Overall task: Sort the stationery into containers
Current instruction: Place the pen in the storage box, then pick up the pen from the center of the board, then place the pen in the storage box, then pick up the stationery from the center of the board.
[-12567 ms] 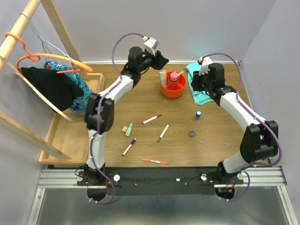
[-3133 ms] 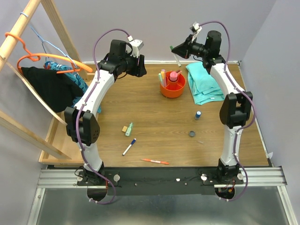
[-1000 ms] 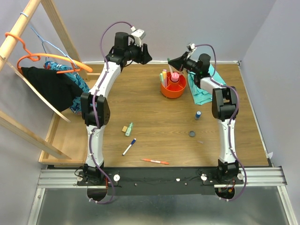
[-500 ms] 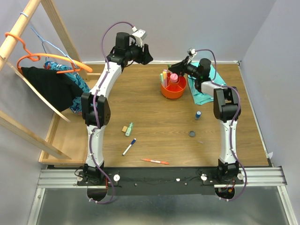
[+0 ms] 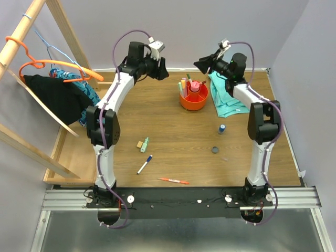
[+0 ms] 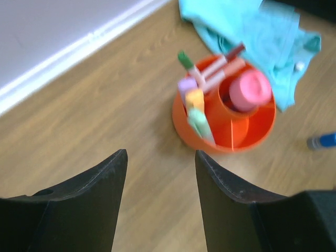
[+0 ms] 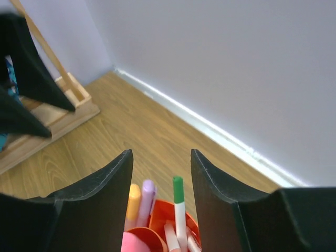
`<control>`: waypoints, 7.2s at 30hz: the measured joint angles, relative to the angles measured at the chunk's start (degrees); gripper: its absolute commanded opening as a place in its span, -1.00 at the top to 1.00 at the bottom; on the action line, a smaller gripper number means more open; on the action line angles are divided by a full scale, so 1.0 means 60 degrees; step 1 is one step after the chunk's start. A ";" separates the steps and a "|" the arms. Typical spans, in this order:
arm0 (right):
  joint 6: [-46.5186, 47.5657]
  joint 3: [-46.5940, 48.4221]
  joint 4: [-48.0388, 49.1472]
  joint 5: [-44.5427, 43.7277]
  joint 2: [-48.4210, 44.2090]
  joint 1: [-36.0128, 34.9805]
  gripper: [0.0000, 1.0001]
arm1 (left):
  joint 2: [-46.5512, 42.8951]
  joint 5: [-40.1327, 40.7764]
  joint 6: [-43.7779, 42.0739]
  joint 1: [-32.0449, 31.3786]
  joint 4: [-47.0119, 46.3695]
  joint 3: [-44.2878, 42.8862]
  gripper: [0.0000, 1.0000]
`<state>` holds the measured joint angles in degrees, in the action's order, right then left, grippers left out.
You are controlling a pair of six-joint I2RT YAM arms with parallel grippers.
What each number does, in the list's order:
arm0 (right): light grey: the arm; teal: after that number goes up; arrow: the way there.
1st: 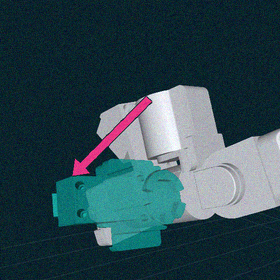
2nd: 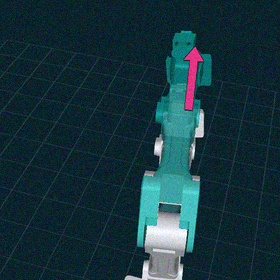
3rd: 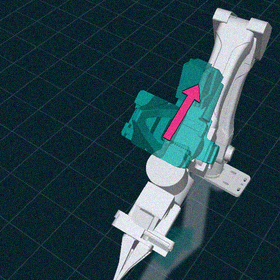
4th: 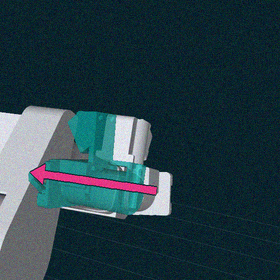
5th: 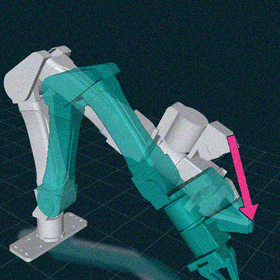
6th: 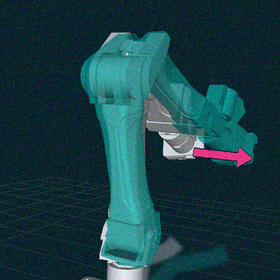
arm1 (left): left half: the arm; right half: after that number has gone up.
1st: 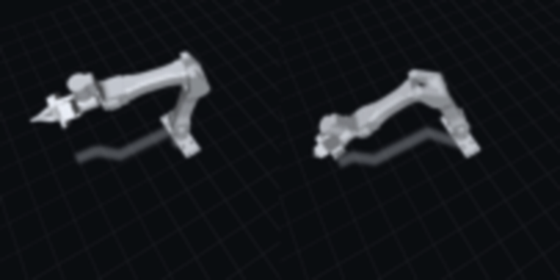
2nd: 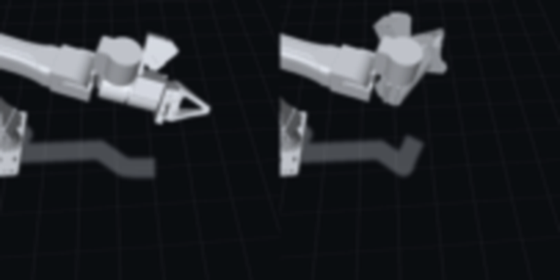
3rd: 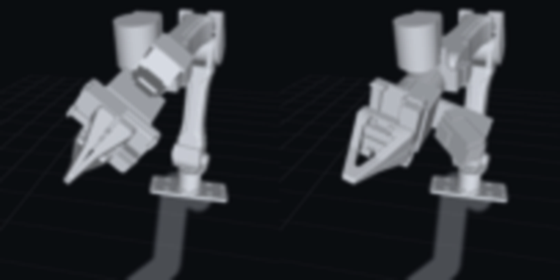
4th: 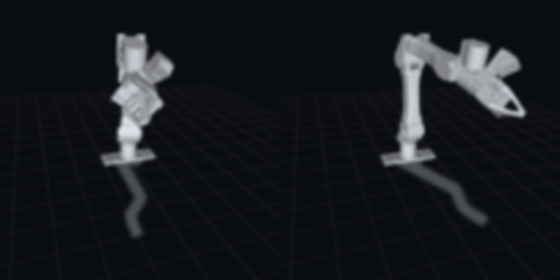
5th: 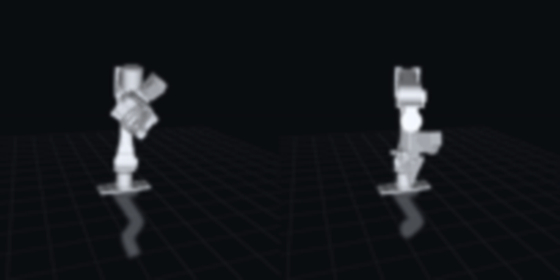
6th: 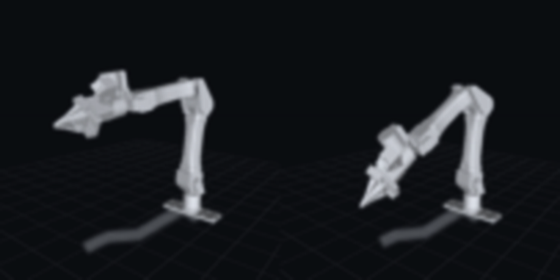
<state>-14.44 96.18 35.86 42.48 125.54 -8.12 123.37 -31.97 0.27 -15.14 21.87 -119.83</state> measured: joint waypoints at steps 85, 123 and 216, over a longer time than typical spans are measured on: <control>0.2674 -0.5916 -0.6499 -0.2503 -0.6757 0.0102 -0.15 | -0.2867 0.4171 -0.1260 -0.4087 0.5767 0.8502 0.66; 0.3668 -0.3901 -0.8138 -0.4175 -0.5974 0.0248 -0.13 | 0.2095 0.1563 0.0044 -0.1996 -0.4371 -0.2109 0.73; 0.7184 -0.6670 -1.0746 -0.3493 -0.7063 0.0248 -0.32 | -0.6422 0.1020 -0.3537 -0.2310 0.2867 0.9275 -0.97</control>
<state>28.67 56.16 -28.62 21.52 83.15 -6.63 84.84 -25.85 -20.95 -28.99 39.07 -64.18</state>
